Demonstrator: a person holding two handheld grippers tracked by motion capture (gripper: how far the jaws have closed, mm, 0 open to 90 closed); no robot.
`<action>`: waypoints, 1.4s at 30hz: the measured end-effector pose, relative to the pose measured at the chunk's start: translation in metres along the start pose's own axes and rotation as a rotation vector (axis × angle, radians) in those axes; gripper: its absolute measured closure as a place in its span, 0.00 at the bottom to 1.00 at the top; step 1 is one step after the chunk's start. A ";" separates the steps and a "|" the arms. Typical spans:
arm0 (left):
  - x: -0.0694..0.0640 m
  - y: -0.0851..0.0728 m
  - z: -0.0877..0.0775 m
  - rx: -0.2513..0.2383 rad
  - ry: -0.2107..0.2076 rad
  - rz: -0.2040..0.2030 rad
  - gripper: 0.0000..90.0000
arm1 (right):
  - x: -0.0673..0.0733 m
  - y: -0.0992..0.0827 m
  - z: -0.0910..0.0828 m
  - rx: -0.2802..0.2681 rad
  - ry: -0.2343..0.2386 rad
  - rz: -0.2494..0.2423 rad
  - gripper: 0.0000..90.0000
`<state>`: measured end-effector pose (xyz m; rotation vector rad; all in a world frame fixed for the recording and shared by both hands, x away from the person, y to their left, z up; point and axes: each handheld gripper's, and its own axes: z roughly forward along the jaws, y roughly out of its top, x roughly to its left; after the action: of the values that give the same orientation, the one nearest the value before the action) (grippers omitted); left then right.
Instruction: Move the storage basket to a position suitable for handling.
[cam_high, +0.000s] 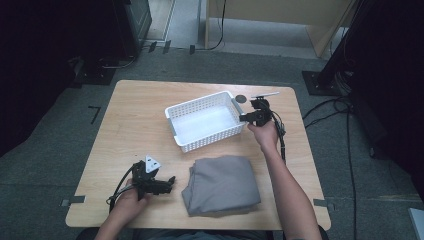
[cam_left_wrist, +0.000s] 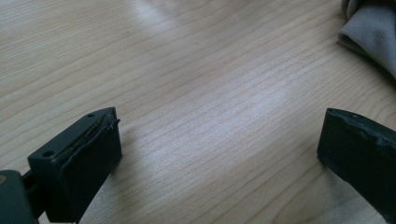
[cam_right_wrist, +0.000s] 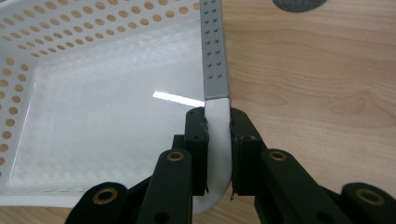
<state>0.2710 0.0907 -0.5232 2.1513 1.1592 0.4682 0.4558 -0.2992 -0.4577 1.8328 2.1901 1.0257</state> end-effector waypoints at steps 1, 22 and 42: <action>0.000 0.000 0.000 0.000 0.000 0.000 0.00 | -0.001 -0.002 -0.001 -0.001 -0.001 0.006 0.89; 0.000 0.000 0.000 0.000 0.000 0.000 0.00 | -0.009 -0.018 -0.040 -0.097 0.016 0.003 0.71; 0.000 0.000 0.000 0.000 0.000 0.000 0.00 | 0.045 -0.052 -0.047 -0.058 0.164 -0.151 0.94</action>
<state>0.2710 0.0907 -0.5232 2.1515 1.1591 0.4682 0.3782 -0.2809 -0.4355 1.5829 2.3207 1.2326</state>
